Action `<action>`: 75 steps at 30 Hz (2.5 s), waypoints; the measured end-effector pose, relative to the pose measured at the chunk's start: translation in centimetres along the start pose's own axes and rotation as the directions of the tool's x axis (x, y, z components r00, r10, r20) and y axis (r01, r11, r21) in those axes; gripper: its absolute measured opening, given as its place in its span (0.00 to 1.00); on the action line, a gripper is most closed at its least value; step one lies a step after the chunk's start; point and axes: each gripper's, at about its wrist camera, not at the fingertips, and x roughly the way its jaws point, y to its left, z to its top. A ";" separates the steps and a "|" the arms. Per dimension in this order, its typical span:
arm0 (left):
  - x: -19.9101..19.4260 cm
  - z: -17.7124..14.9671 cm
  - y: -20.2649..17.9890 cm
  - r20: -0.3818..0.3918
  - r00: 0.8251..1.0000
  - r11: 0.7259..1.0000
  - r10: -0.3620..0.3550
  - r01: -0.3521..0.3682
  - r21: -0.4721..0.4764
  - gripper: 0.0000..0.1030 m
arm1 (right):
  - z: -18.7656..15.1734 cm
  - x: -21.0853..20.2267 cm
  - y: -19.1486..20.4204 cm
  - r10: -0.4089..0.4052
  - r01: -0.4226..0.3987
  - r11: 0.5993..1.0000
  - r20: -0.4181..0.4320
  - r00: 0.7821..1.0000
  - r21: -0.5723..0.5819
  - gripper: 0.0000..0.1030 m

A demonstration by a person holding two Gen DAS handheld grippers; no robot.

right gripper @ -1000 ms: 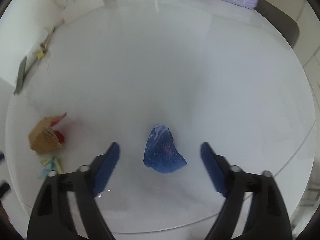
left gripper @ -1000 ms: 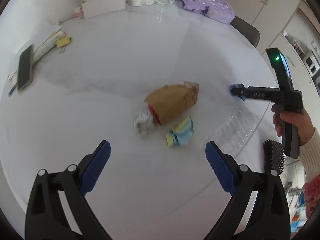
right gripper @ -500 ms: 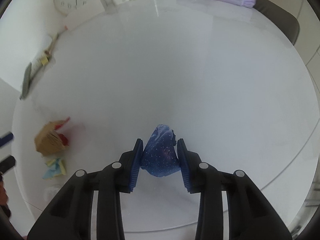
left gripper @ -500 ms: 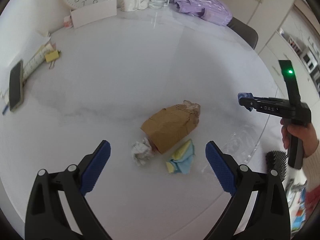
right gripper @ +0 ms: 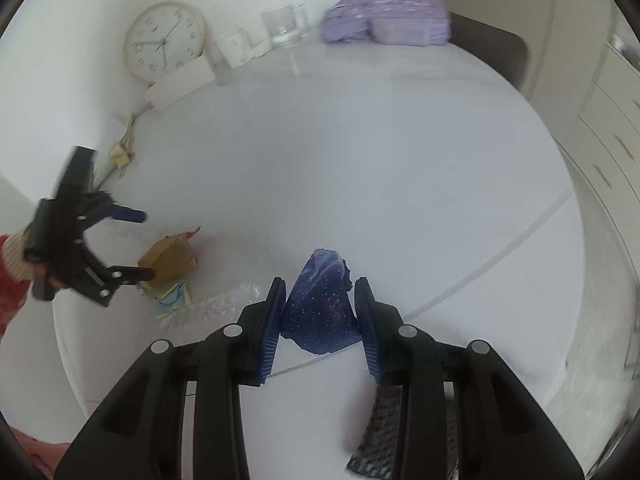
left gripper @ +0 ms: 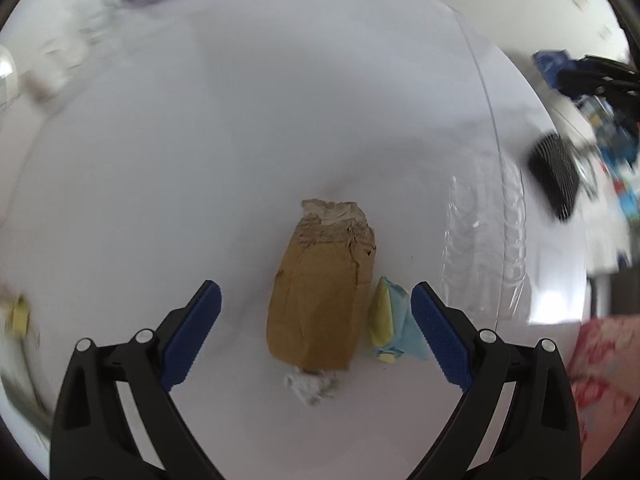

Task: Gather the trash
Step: 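Close the left gripper on the brown paper bag, then carry navy bag and paper bag over the bin and open both grippers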

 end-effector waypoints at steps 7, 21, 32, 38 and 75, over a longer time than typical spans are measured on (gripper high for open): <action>3.0 1.2 0.8 -0.081 0.995 0.993 -0.059 0.067 0.102 0.64 | -2.3 -2.4 0.4 -0.009 0.004 0.988 0.035 0.999 0.152 0.35; 2.4 1.6 -0.2 -0.047 0.998 0.986 -0.040 0.047 0.161 0.43 | -2.4 -3.5 2.5 -0.009 0.002 0.990 0.052 0.999 0.140 0.35; -9.0 -0.8 -7.8 0.237 0.971 0.993 0.027 0.002 -0.118 0.43 | -3.0 -6.4 2.2 0.106 -0.116 0.991 0.137 0.985 0.061 0.35; -11.4 -4.3 -17.6 0.307 0.950 0.941 0.056 0.052 -0.334 0.43 | -6.5 -9.7 1.3 0.165 -0.170 0.985 0.154 0.974 0.014 0.35; -4.3 -4.6 -48.2 0.119 0.993 0.969 0.001 0.028 -0.245 0.44 | -36.9 1.2 -16.0 0.071 -0.041 0.992 -0.252 0.965 0.120 0.39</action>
